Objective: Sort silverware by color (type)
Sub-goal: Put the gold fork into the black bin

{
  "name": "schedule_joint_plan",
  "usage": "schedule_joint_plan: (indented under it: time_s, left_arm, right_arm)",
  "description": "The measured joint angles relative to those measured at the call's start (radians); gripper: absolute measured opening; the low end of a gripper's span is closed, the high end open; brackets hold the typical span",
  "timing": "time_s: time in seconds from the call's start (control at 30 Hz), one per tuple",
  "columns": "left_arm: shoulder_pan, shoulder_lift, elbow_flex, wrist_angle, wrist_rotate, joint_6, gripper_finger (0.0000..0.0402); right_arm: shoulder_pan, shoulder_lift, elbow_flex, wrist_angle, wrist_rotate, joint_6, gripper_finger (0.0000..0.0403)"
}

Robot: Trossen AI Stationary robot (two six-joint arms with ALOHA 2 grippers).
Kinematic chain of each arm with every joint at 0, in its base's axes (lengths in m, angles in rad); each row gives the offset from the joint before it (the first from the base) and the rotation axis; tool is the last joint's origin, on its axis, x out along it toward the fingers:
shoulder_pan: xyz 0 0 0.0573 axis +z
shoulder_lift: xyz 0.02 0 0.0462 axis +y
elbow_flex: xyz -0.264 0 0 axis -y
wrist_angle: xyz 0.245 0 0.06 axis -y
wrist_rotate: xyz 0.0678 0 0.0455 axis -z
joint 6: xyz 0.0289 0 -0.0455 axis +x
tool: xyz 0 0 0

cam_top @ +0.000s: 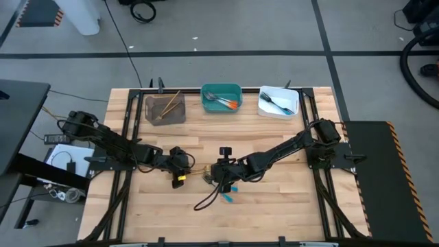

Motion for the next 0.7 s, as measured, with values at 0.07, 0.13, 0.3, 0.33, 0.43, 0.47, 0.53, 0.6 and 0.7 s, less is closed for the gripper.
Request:
schedule_joint_plan:
  time_s: [0.07, 0.13, 0.3, 0.33, 0.43, 0.47, 0.53, 0.6, 0.7]
  left_arm:
    - [0.000, 0.000, 0.000, -0.019, -0.013, 0.016, 0.0111]
    - [0.001, 0.000, 0.000, -0.040, -0.039, 0.018, 0.0111]
    - [0.003, 0.000, 0.000, -0.042, -0.048, 0.019, 0.0111]
    - [0.003, 0.004, 0.000, -0.043, -0.049, 0.020, 0.0111]
    - [0.003, 0.021, 0.001, -0.051, -0.053, 0.031, 0.0111]
    - [0.003, 0.031, 0.003, -0.056, -0.055, 0.043, 0.0111]
    - [0.006, 0.045, 0.005, -0.061, -0.061, 0.067, 0.0111]
    - [0.015, 0.046, 0.005, -0.065, -0.067, 0.065, 0.0111]
    - [0.033, 0.039, 0.003, -0.056, -0.067, 0.045, 0.0111]
  right_arm:
    - [0.000, 0.000, 0.000, 0.002, -0.006, 0.000, 0.0099]
    - [0.000, 0.000, 0.000, 0.011, -0.019, 0.000, 0.0099]
    - [0.000, 0.000, 0.000, 0.016, -0.021, -0.002, 0.0099]
    - [0.000, 0.000, 0.000, 0.016, -0.021, -0.003, 0.0099]
    - [0.000, 0.000, 0.000, 0.016, -0.022, -0.008, 0.0099]
    - [0.000, 0.000, 0.000, 0.016, -0.024, -0.008, 0.0099]
    - [0.000, 0.000, 0.000, 0.016, -0.024, -0.008, 0.0099]
    - [0.001, 0.000, 0.000, 0.016, -0.024, -0.008, 0.0099]
    - [0.002, 0.000, 0.000, 0.016, -0.024, -0.008, 0.0099]
